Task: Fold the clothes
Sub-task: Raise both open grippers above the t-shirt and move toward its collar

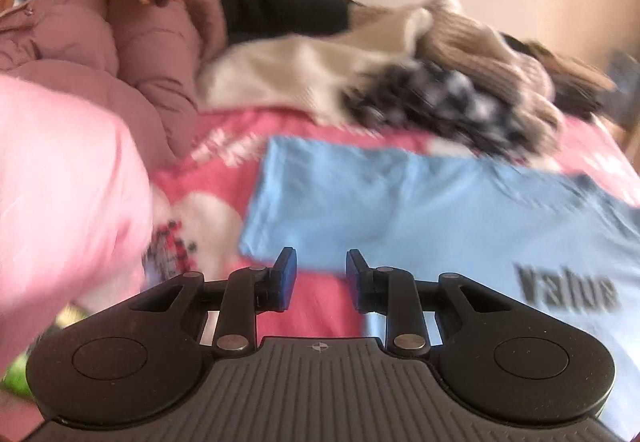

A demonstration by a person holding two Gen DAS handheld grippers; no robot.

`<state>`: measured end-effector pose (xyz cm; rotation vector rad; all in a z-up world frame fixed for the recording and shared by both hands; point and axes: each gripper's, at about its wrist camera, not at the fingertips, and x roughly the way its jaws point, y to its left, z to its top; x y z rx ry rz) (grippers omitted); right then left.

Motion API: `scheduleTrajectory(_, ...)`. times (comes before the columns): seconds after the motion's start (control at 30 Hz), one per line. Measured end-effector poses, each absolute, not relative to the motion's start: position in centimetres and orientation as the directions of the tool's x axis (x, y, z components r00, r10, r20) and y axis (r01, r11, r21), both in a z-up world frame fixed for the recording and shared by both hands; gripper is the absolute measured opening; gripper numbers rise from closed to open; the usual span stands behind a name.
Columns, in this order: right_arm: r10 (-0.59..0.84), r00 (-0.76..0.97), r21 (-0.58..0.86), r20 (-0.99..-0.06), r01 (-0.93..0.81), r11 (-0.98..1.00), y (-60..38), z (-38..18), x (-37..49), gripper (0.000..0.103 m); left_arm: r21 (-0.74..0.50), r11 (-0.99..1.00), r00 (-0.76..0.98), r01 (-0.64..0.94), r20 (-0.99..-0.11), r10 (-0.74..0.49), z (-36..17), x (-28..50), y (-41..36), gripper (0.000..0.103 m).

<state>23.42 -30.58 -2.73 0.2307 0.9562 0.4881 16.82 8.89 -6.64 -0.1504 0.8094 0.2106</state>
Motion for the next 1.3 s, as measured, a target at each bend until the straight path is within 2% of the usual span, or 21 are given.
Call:
scheduleTrajectory(0.17,0.521,0.39,0.44,-0.759,-0.281,0.853,-32.3,-6.1,15.7,0.008,-0.025,0.999,0.597,-0.027,-0.802,-0.003,-6.5,12.5,6.0,0.028)
scheduleTrajectory(0.3,0.436,0.391,0.364,-0.811,-0.245,0.898,-33.8,-8.6,10.6,0.008,0.048,0.998,0.572,0.043,-0.82,0.015,-6.5,10.5,4.9,0.028)
scheduleTrajectory(0.4,0.431,0.369,0.385,-0.823,-0.195,0.902,-35.1,-10.0,7.8,0.008,0.088,0.995,0.583,0.042,-0.811,0.047,-5.3,10.2,5.0,0.028)
scheduleTrajectory(0.57,0.576,0.311,0.525,-0.756,-0.238,0.817,-34.5,-10.3,3.6,0.008,0.141,0.99,0.616,0.025,-0.782,0.096,-2.7,10.2,4.9,0.028)
scheduleTrajectory(0.77,0.641,0.315,0.601,-0.7,-0.226,0.767,-34.0,-10.2,0.6,0.008,0.191,0.981,0.632,0.016,-0.763,0.138,-1.1,9.0,3.7,0.028)
scheduleTrajectory(1.03,0.615,0.437,0.608,-0.657,-0.176,0.774,-37.3,-8.8,-2.1,0.008,0.301,0.952,0.69,0.064,-0.702,0.175,1.1,7.3,-0.7,0.028)
scheduleTrajectory(1.13,0.615,0.477,0.609,-0.628,-0.19,0.77,-38.2,-7.8,-3.3,0.008,0.321,0.943,0.732,0.087,-0.663,0.158,2.5,6.8,-2.9,0.03)
scheduleTrajectory(1.3,0.611,0.524,0.606,-0.593,-0.21,0.768,-39.6,-6.6,-5.0,0.008,0.423,0.894,0.797,0.149,-0.586,0.144,4.4,4.7,-6.8,0.033)
